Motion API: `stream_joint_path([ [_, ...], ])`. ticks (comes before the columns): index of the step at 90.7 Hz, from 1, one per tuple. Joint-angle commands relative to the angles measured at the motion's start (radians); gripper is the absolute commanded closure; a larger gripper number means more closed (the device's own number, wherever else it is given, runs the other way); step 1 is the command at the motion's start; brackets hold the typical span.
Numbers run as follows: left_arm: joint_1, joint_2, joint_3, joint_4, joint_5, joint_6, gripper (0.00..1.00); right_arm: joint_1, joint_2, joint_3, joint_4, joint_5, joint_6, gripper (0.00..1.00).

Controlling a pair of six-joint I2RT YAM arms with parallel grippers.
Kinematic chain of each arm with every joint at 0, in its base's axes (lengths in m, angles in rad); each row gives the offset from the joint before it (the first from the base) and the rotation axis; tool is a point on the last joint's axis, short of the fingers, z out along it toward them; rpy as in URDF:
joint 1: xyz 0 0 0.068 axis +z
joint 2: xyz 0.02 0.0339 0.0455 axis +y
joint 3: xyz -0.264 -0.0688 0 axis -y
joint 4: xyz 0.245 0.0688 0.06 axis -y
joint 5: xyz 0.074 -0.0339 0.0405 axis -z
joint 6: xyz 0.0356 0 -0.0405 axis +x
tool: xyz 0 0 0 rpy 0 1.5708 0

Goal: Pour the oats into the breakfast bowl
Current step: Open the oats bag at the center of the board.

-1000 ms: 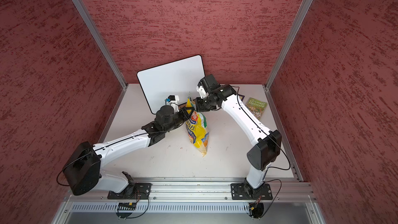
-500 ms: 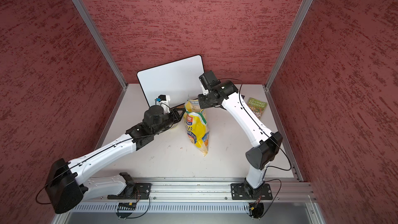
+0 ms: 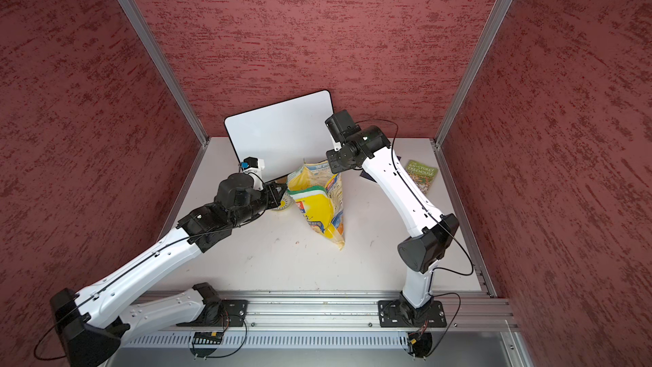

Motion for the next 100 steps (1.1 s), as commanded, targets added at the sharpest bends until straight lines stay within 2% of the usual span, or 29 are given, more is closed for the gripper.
stream_joint_path([
  [1,0.008,-0.025,0.057,0.000,-0.009,0.065,0.79,-0.012,-0.006,0.047,0.070,-0.093,-0.043,1.00],
  [10,0.009,-0.004,0.095,0.008,0.018,0.119,0.61,-0.011,0.001,0.032,0.077,-0.191,-0.048,1.00],
  [23,0.015,0.088,0.247,-0.078,0.051,0.228,0.36,-0.011,0.002,0.030,0.081,-0.202,-0.050,1.00],
  [33,0.025,0.180,0.385,-0.202,0.063,0.320,0.29,-0.011,-0.005,0.032,0.082,-0.208,-0.051,1.00],
  [50,0.098,0.338,0.544,-0.425,0.147,0.455,0.29,-0.011,-0.003,0.033,0.070,-0.198,-0.055,1.00],
  [76,0.180,0.436,0.587,-0.483,0.205,0.552,0.33,-0.012,0.002,0.033,0.076,-0.205,-0.050,1.00],
  [87,0.193,0.491,0.621,-0.478,0.241,0.586,0.40,-0.012,0.006,0.032,0.078,-0.234,-0.051,1.00],
  [100,0.202,0.539,0.660,-0.460,0.269,0.604,0.57,-0.013,0.007,0.032,0.073,-0.231,-0.055,1.00],
])
